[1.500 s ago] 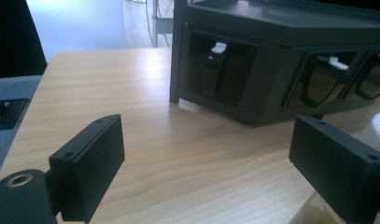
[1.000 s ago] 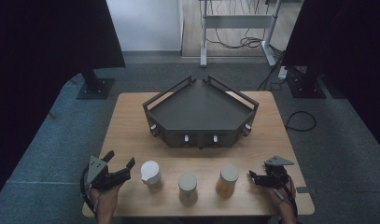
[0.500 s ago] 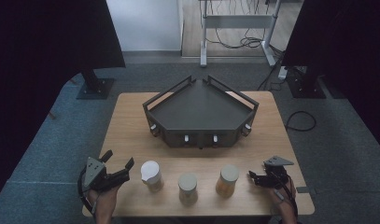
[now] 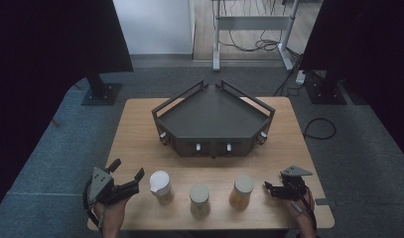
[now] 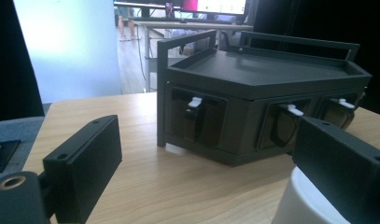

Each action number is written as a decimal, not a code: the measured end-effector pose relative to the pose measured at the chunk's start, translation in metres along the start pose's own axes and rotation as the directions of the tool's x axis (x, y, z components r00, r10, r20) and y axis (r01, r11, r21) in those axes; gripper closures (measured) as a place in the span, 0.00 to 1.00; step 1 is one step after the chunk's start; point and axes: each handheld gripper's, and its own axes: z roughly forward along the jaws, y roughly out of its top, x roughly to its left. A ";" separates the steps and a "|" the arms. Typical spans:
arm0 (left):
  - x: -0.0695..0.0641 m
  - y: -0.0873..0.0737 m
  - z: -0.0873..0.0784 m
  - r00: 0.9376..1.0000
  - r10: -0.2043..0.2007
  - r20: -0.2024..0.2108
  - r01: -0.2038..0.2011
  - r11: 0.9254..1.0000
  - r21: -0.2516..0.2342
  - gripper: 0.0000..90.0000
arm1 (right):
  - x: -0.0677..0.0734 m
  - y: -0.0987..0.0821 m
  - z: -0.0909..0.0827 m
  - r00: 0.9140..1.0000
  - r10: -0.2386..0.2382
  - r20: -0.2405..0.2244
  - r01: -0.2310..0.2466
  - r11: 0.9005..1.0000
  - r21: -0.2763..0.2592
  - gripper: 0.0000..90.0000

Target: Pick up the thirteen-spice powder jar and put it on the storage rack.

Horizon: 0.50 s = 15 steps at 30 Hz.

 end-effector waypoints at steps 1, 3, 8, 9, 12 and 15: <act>0.000 0.000 0.000 1.000 0.000 0.005 0.000 1.000 -0.003 0.08 | 0.000 0.000 0.000 1.000 0.000 0.000 0.000 1.000 0.000 0.21; -0.001 0.001 -0.001 1.000 0.001 0.020 0.000 1.000 -0.014 0.08 | 0.000 0.000 0.000 1.000 0.000 0.000 0.000 1.000 0.000 0.21; -0.006 0.004 0.000 0.999 0.022 0.047 -0.020 0.999 -0.025 0.08 | 0.000 0.000 0.000 1.000 0.000 0.001 0.000 1.000 0.000 0.21; -0.006 0.004 0.001 0.998 0.025 0.051 -0.023 0.999 -0.026 0.08 | 0.000 0.000 0.000 1.000 0.000 0.001 0.000 1.000 0.000 0.21; -0.009 0.005 0.002 0.997 0.033 0.064 -0.031 0.999 -0.024 0.08 | 0.000 0.000 0.000 1.000 0.000 0.001 0.000 1.000 0.000 0.21; -0.011 0.006 0.003 0.996 0.035 0.076 -0.033 0.999 -0.024 0.08 | 0.000 0.000 0.000 1.000 -0.001 0.001 0.001 1.000 0.000 0.21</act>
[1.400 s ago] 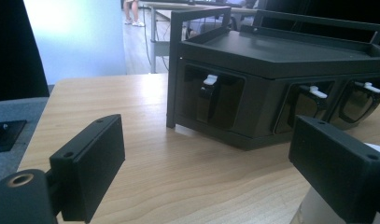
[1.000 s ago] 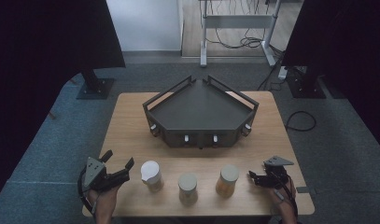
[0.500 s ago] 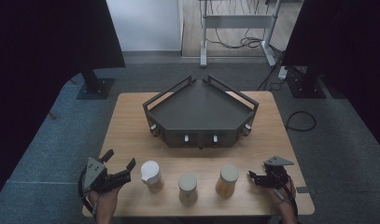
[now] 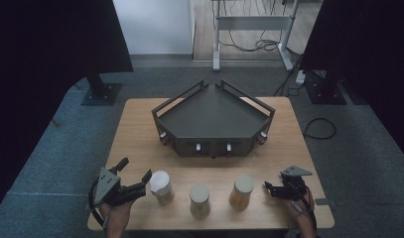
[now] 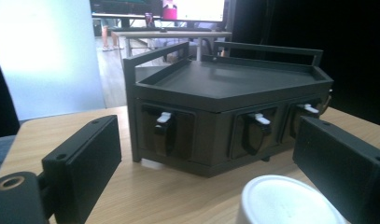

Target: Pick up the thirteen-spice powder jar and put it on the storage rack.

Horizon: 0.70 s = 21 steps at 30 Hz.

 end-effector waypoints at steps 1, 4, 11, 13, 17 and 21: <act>0.000 0.000 0.000 1.000 0.001 0.003 -0.001 1.000 0.001 0.08 | 0.000 0.000 0.000 1.000 0.000 0.000 0.000 1.000 0.000 0.21; -0.002 0.000 0.001 1.000 0.001 0.013 -0.001 1.000 -0.002 0.08 | 0.000 0.000 0.000 1.000 0.000 0.000 0.000 1.000 0.000 0.21; -0.006 0.001 0.005 0.999 0.008 0.037 -0.008 1.000 0.003 0.08 | 0.000 0.000 0.000 1.000 0.000 0.000 0.000 1.000 0.000 0.21; -0.008 0.001 0.007 0.999 0.010 0.044 -0.011 1.000 0.006 0.08 | 0.000 0.000 0.000 1.000 0.000 0.000 0.000 1.000 0.000 0.21; -0.009 0.001 0.009 0.998 0.013 0.055 -0.014 1.000 0.009 0.08 | 0.000 0.000 0.000 1.000 0.000 0.000 0.000 1.000 0.000 0.21; -0.012 0.002 0.011 0.998 0.017 0.067 -0.018 1.000 0.014 0.08 | 0.000 0.000 0.000 1.000 0.000 0.000 0.000 1.000 0.000 0.21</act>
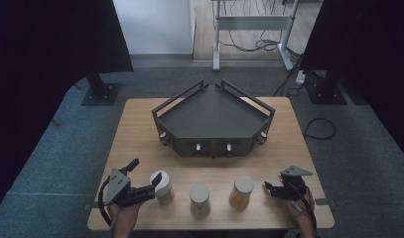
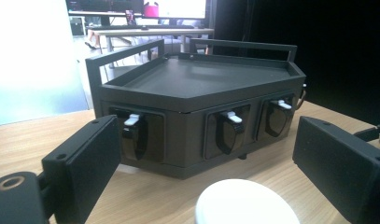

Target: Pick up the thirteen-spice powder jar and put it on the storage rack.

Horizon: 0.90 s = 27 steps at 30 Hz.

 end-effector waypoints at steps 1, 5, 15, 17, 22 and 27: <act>-0.001 0.000 0.001 1.000 0.002 0.002 -0.002 1.000 0.003 0.08 | 0.000 0.000 0.000 1.000 0.000 0.000 0.000 1.000 0.000 0.21; -0.003 0.000 0.003 1.000 0.005 0.009 -0.005 1.000 0.011 0.08 | 0.000 0.000 0.000 1.000 0.000 0.000 0.000 1.000 0.000 0.21; -0.003 -0.004 0.007 1.000 -0.003 0.016 0.002 0.999 0.040 0.08 | 0.000 0.000 0.000 1.000 0.001 -0.001 -0.001 1.000 0.000 0.21; -0.005 -0.004 0.008 1.000 0.001 0.016 -0.002 0.999 0.046 0.08 | 0.000 0.000 0.000 1.000 0.001 -0.001 -0.001 1.000 0.000 0.21; -0.006 -0.006 0.009 1.000 0.001 0.023 -0.003 0.998 0.063 0.08 | 0.000 0.000 0.000 1.000 0.002 -0.002 -0.002 1.000 0.000 0.21; -0.008 -0.008 0.010 1.000 0.010 0.024 -0.012 0.996 0.083 0.08 | -0.001 0.000 0.000 1.000 0.005 -0.004 -0.005 1.000 -0.002 0.21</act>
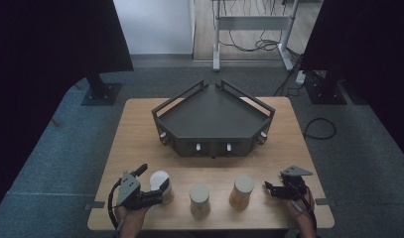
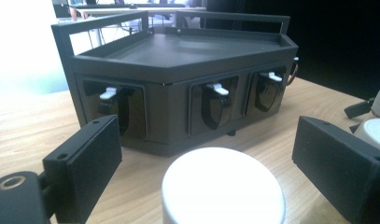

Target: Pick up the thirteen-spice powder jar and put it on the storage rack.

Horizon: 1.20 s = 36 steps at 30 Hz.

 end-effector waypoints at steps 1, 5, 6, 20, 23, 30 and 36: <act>0.000 0.000 0.000 1.000 0.001 -0.001 -0.001 1.000 0.003 0.08 | 0.000 0.000 0.000 1.000 0.001 -0.001 -0.001 1.000 0.000 0.21; -0.001 -0.003 0.001 1.000 -0.005 0.001 0.005 1.000 0.011 0.09 | 0.000 0.000 0.000 1.000 0.000 -0.001 0.000 1.000 -0.001 0.21; -0.001 -0.003 0.001 1.000 -0.005 0.001 0.005 1.000 0.015 0.09 | 0.000 0.000 0.000 1.000 0.000 -0.001 0.000 1.000 -0.001 0.21; -0.004 -0.010 0.006 1.000 -0.009 0.004 0.009 0.998 0.054 0.08 | -0.001 0.000 0.000 1.000 0.004 -0.002 -0.004 1.000 -0.001 0.21; -0.004 -0.011 0.007 1.000 -0.009 0.004 0.008 0.998 0.061 0.09 | -0.001 0.000 0.000 1.000 0.002 0.000 -0.002 1.000 0.000 0.21; -0.004 -0.014 0.007 1.000 -0.015 0.001 0.015 0.997 0.073 0.09 | -0.001 0.000 0.000 1.000 0.001 0.000 -0.001 1.000 0.000 0.21; -0.004 -0.016 0.010 1.000 -0.014 0.002 0.014 0.996 0.089 0.09 | -0.001 0.000 0.000 1.000 0.002 -0.001 -0.002 1.000 0.000 0.21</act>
